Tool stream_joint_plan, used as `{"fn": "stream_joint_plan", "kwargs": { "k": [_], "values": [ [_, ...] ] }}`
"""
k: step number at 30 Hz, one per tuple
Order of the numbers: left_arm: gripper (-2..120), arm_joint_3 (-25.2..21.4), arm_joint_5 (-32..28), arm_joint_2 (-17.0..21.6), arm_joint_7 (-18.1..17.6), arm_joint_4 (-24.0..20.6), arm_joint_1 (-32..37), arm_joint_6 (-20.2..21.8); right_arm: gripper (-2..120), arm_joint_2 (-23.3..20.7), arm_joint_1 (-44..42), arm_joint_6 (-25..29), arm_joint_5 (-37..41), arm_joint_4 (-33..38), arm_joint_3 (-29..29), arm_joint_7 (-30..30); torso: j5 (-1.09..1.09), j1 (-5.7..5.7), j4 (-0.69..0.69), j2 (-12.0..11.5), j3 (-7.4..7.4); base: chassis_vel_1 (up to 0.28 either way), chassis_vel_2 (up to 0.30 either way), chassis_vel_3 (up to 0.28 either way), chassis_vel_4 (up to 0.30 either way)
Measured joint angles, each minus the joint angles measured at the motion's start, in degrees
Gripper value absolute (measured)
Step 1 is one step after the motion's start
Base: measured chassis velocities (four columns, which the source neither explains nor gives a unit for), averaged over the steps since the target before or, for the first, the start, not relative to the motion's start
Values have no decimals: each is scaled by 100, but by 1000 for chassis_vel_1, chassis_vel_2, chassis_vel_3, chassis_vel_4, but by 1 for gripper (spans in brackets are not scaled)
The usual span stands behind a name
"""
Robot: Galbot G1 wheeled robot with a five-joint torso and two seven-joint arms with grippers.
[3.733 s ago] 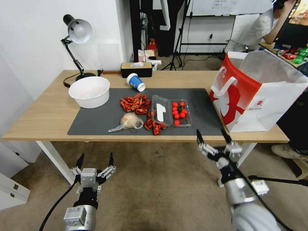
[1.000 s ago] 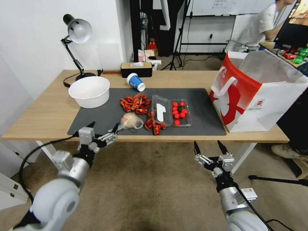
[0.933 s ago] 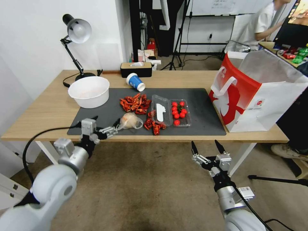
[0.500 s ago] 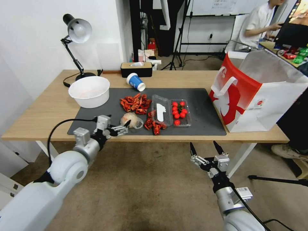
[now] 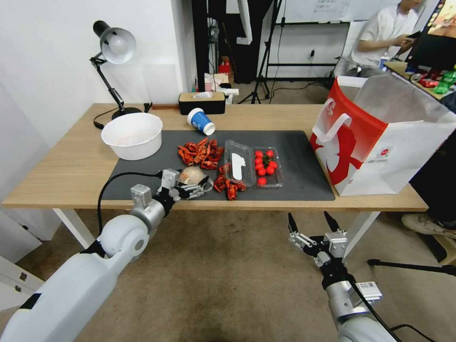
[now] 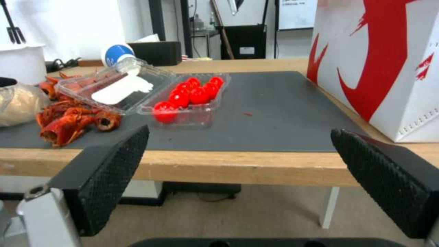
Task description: Pick up the trash from the table and place it into the takeout bag.
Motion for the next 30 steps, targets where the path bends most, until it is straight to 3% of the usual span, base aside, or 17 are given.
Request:
{"fn": "stream_joint_plan", "kwargs": {
  "k": [10, 16, 18, 19, 21, 30],
  "values": [
    [100, 83, 181, -7, -128, 265, -121, 4, 100, 30, 18, -1, 0, -63, -25, 7, 0, 0, 0, 0, 0, 0, 0, 0, 0],
    [82, 117, 222, -6, -137, 312, -138, 19, 100, 34, 26, -1, -1, -68, -26, 10, -1, 0, 1, 0, 0, 0, 0, 0, 0],
    [82, 119, 224, -7, -138, 313, -139, 20, 100, 34, 26, -1, -1, -68, -26, 10, -1, 0, 1, 0, 0, 0, 0, 0, 0],
    [70, 145, 245, -15, -158, 331, -157, 38, 100, 38, 27, -1, -2, -68, -26, 13, 0, 0, 0, 0, 0, 0, 0, 0, 0],
    [58, 177, 271, -33, -195, 375, -180, 96, 100, 44, 23, -1, -3, -67, -25, 20, -1, 0, 0, 0, 0, 0, 0, 0, 0],
    [27, 115, 358, 42, -204, 325, -83, 52, 100, 72, 17, 2, -28, -52, -30, 28, -2, 0, 0, 0, 0, 0, 0, 0, 0]
  ]
}}
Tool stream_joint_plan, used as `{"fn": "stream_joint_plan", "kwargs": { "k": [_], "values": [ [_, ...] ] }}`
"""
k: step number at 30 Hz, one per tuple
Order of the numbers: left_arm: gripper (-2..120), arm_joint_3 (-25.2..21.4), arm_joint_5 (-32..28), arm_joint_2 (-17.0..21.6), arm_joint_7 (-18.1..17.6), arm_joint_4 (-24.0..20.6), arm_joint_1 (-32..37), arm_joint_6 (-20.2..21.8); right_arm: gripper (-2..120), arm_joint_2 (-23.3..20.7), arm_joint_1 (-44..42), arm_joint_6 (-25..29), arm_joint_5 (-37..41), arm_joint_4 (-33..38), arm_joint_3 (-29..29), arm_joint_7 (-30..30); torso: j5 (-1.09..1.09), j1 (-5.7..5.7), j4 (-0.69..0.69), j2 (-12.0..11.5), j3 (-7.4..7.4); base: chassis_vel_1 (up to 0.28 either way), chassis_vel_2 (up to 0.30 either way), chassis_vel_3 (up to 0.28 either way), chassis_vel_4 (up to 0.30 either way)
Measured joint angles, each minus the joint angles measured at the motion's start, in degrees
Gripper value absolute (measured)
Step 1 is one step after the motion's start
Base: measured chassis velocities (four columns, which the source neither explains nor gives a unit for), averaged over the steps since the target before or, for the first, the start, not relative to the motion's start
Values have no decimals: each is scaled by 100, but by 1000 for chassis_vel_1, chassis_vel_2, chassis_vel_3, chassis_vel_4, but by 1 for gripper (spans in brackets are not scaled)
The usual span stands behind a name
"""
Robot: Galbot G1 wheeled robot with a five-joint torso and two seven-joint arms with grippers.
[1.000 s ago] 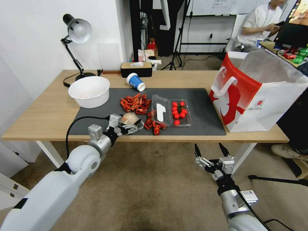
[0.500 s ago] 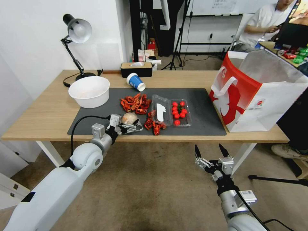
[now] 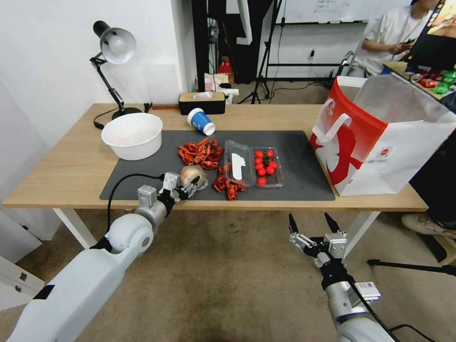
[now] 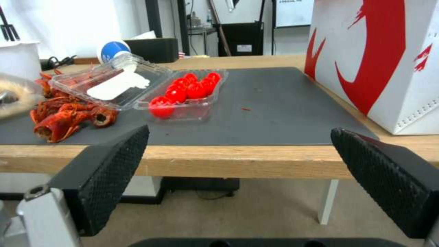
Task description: Pick up the trash from the table and place it into the takeout bag.
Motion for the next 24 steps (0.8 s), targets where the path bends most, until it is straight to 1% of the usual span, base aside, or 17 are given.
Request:
{"fn": "stream_joint_plan", "kwargs": {
  "k": [2, 4, 6, 7, 8, 10, 11, 12, 14, 15, 17, 18, 19, 20, 21, 22, 24],
  "values": [
    [18, -154, 35, 137, 36, -265, -16, -120, 100, 12, 0, 0, -17, 13, -10, 0, 2, 0, 1, 0, 0, 0, 0, 0, 0],
    [16, -187, 37, 170, 55, -333, -52, -153, 100, 13, -1, 0, -18, 20, -10, 0, 1, 0, 1, 0, 0, 0, 0, 0, 0],
    [10, -244, 3, 260, 141, -504, -247, -244, 100, 14, -15, 2, -21, 47, -5, 0, 2, 0, 2, 0, 0, 0, 0, 0, 0],
    [10, -244, 3, 260, 141, -504, -247, -244, 100, 14, -15, 2, -21, 47, -5, 0, 2, 0, 2, 0, 0, 0, 0, 0, 0],
    [8, -228, -76, 303, 208, -568, -452, -282, 100, 13, -30, 3, -22, 63, 8, 2, 1, 0, 1, 0, 0, 0, 0, 0, 0],
    [8, -34, -330, 331, 281, -613, -902, -310, 100, 18, -60, 4, -32, 106, 21, 1, 3, 0, 0, 0, 0, 0, 0, 0, 0],
    [8, -34, -330, 331, 281, -613, -902, -310, 100, 18, -60, 4, -32, 106, 21, 1, 3, 0, 0, 0, 0, 0, 0, 0, 0],
    [8, 167, -506, 320, 289, -595, -1204, -311, 100, 30, -83, 4, -52, 130, 27, 1, 0, 0, 1, 0, 0, 0, 0, 0, 0],
    [8, 614, -728, 227, 304, -462, -1837, -317, 100, 58, -119, 5, -102, 162, 31, 1, 3, 0, 2, 0, 0, 0, 0, 0, 0],
    [8, 614, -728, 227, 304, -462, -1837, -317, 100, 58, -119, 5, -102, 162, 31, 1, 3, 0, 2, 0, 0, 0, 0, 0, 0],
    [7, 1240, -964, -44, 342, -170, -2760, -333, 100, 97, -174, 7, -152, 197, 64, 5, 3, 0, -1, 0, 1, 0, 0, 0, 0],
    [7, 1240, -964, -44, 342, -170, -2760, -333, 100, 97, -174, 7, -152, 197, 64, 5, 3, 0, -1, 0, 1, 0, 0, 0, 0],
    [7, 1466, -1042, -193, 352, -27, -3104, -337, 100, 112, -194, 8, -166, 210, 79, 5, 5, 0, -2, 0, 1, 0, 0, 0, 0],
    [7, 1715, -1118, -386, 358, 152, -3447, -340, 100, 127, -222, 11, -183, 226, 95, 5, 4, 0, 0, 0, 0, 0, 0, 0, 0],
    [7, 1872, -1153, -521, 360, 280, -3657, -339, 100, 134, -234, 13, -192, 230, 103, 5, 2, 0, -1, 0, 0, 0, 0, 0, 0],
    [7, 1872, -1153, -521, 360, 280, -3657, -339, 100, 134, -234, 13, -192, 230, 103, 5, 2, 0, -1, 0, 0, 0, 0, 0, 0],
    [7, 2403, -1231, -1079, 365, 827, -4420, -340, 100, 172, -272, 14, -238, 243, 120, 8, 4, 0, -1, 0, 1, 0, 0, 0, 0]
  ]
}}
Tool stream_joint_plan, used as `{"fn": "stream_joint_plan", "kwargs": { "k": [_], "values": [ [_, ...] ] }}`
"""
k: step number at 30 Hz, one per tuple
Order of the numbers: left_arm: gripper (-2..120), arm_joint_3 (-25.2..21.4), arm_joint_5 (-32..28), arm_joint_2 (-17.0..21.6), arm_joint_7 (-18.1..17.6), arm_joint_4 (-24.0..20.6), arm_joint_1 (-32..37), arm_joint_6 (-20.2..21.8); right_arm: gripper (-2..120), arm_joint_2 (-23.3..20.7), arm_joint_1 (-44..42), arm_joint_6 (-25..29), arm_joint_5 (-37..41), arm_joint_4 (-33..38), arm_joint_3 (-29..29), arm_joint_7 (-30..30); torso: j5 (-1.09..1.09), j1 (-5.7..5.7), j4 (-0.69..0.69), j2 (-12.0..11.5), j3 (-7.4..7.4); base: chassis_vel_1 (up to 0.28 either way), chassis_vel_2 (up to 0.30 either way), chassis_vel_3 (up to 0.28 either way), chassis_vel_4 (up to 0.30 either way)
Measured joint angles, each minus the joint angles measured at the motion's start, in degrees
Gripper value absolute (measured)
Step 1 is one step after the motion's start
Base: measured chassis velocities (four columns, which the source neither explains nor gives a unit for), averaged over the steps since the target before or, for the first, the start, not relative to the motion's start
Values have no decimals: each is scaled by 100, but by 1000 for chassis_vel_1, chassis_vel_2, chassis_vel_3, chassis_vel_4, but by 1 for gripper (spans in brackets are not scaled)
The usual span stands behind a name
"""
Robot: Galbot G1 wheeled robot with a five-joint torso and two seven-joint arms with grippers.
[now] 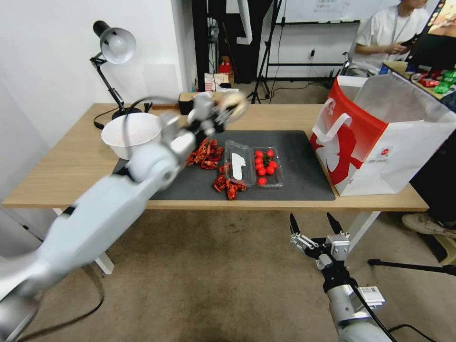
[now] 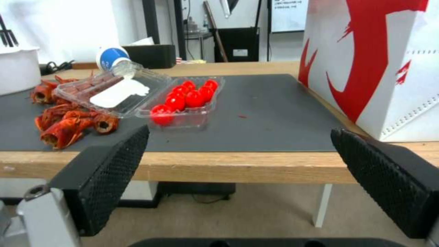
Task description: Pick up the trash from the table and place it into the takeout bag.
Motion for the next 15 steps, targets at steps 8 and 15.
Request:
{"fn": "stream_joint_plan", "kwargs": {
  "k": [8, 15],
  "values": [
    [7, 766, -124, -1484, 114, 1345, -1308, -128, 100, 138, -63, 1, -122, 30, 33, 14, 1, -1, -1, 1, 0, 0, 0, 0, 0],
    [7, 911, -132, -2594, 339, 2431, -1861, -222, 100, 301, -137, 9, -269, 27, 40, 15, -1, -1, 2, 1, -1, 0, 0, 0, 0]
  ]
}}
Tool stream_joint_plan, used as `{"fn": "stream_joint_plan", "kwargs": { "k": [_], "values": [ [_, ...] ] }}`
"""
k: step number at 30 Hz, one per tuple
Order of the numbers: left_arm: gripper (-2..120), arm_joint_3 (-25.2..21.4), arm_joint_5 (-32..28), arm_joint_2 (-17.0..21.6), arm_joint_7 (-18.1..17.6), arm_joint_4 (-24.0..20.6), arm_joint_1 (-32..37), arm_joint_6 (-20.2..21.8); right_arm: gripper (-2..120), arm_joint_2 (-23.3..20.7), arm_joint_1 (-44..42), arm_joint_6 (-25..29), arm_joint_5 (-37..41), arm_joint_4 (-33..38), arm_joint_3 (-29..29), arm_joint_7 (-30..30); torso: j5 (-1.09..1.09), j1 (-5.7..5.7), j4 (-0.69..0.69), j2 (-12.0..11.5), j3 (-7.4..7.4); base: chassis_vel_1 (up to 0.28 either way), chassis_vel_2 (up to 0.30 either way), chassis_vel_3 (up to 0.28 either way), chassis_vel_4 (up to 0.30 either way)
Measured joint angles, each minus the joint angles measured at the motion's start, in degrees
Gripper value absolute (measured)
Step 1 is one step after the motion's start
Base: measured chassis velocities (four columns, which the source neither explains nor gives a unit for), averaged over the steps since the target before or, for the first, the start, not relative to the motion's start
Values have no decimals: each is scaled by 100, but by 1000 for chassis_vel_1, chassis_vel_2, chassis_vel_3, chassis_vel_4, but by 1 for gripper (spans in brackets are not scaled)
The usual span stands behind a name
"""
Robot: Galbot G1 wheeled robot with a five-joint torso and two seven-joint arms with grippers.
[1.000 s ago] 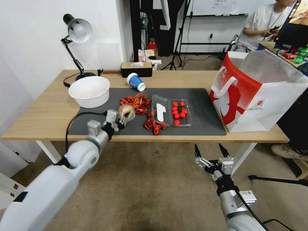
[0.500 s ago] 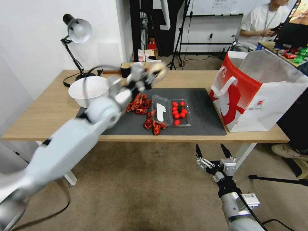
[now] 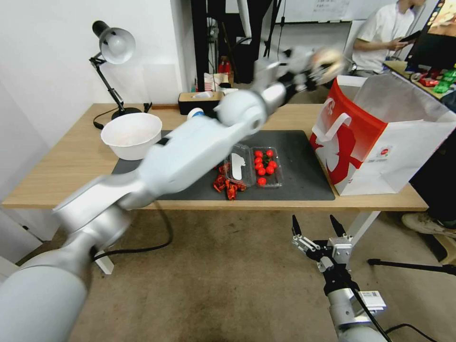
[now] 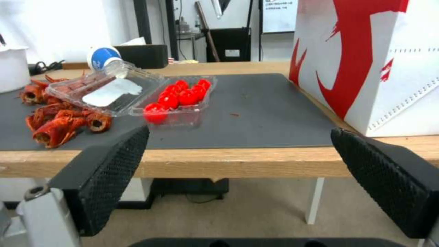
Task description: Pick up the trash from the table and place it into the takeout bag.
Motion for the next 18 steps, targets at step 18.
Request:
{"fn": "stream_joint_plan", "kwargs": {
  "k": [18],
  "values": [
    [6, 766, 937, -406, 795, 409, -175, 148, 100, 160, -126, 57, -103, -17, 59, -5, -2, 0, 1, 0, 0, 0, 0, 0, 0]
  ]
}}
